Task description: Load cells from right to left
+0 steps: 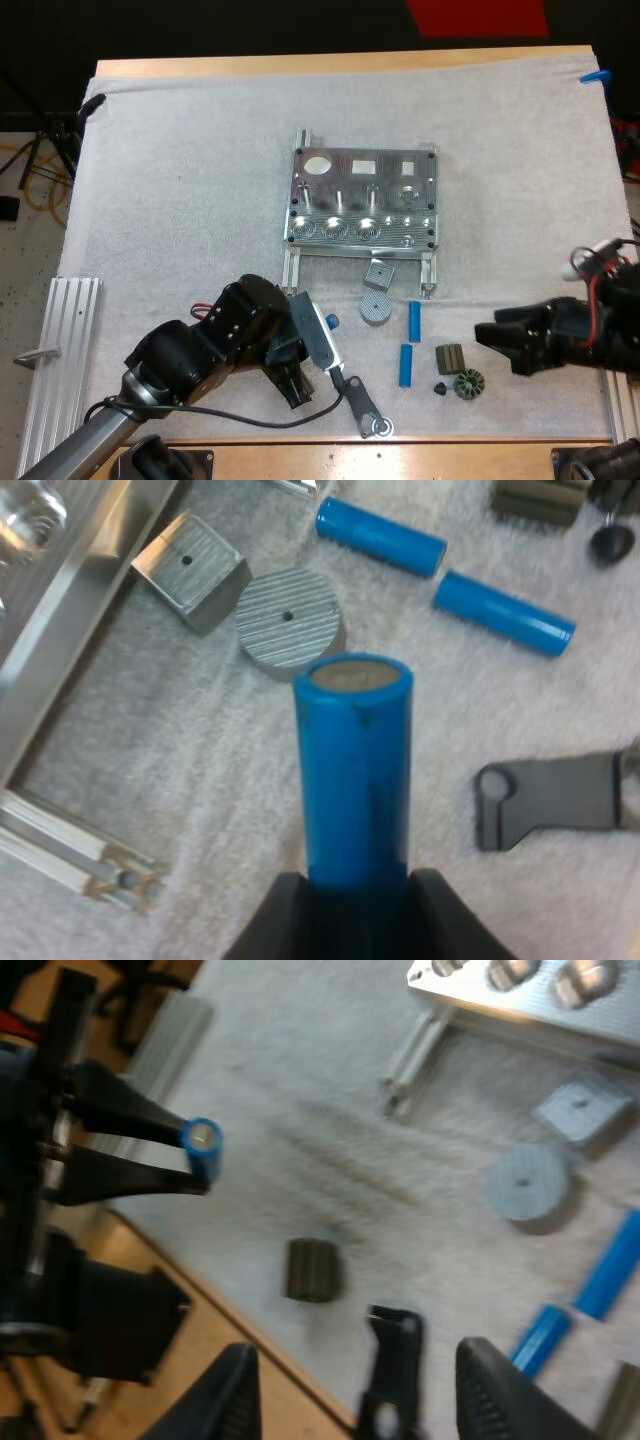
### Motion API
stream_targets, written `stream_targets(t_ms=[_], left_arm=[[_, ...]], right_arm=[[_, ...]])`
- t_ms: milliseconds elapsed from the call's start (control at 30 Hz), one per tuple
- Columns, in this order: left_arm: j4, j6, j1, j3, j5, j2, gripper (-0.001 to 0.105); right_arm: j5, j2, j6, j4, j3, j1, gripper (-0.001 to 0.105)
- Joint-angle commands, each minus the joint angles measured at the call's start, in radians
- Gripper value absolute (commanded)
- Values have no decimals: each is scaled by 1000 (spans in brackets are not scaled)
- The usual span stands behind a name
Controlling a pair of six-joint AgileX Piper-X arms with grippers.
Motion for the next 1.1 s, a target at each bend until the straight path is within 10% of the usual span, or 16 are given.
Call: stream_targets(t_ms=[0, 433, 1067], left_arm=[[4, 32, -3, -1, -23, -6, 14], [9, 260, -3, -1, -39, -6, 14], [-16, 345, -3, -1, -34, -6, 14]], right_arm=[[-62, 17, 17, -35, -10, 1, 44], [-180, 113, 126, -165, -10, 36, 51], [25, 344, 369, -478, -10, 420, 54]])
